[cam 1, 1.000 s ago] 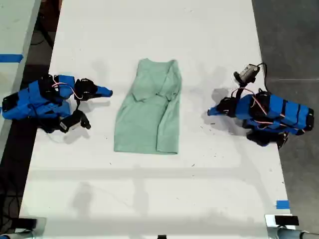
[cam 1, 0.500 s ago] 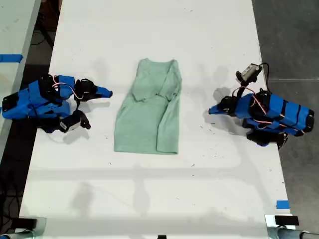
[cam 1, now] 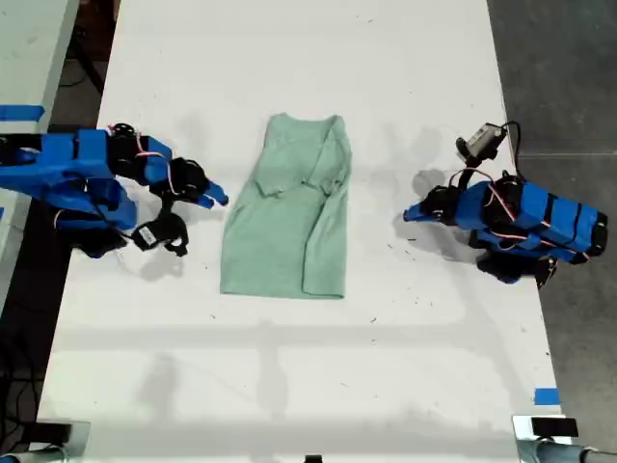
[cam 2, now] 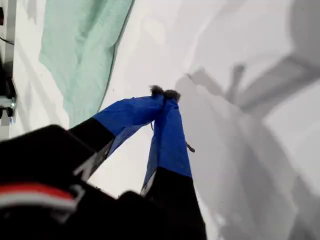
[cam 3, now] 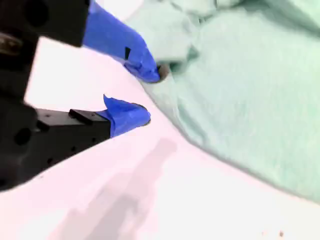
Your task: Fold t shirt
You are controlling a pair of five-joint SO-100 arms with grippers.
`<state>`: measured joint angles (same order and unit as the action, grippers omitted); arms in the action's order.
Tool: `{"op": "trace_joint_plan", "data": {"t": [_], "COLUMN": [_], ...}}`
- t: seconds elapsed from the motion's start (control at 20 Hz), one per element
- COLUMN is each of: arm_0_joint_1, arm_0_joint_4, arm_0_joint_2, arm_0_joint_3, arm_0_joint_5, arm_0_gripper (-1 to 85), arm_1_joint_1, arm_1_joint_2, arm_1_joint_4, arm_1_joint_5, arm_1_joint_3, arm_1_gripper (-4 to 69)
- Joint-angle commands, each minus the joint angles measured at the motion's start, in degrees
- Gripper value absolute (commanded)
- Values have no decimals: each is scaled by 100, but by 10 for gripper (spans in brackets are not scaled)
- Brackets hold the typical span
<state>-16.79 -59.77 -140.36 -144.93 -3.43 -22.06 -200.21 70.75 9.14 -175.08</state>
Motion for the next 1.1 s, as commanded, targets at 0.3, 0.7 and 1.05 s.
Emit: {"op": "trace_joint_plan", "data": {"t": [0.3,0.7,1.05], "arm_0_joint_1": [650,1055,932], "arm_0_joint_4": [-88,290,-413], "arm_0_joint_2": [2944,3946,4263], "arm_0_joint_3": [1529,1846,3059], "arm_0_joint_5": [633,782,501], "arm_0_gripper": [189,100,-1], "arm_1_joint_1": [-44,-53,-53], "arm_1_joint_2": [-88,-88,-88], "arm_1_joint_4": [18,18,18], "arm_1_joint_5": [-35,-44,-44], "arm_1_joint_3": [-325,-325,-325], "arm_1_gripper": [-9,-9,-9]}}
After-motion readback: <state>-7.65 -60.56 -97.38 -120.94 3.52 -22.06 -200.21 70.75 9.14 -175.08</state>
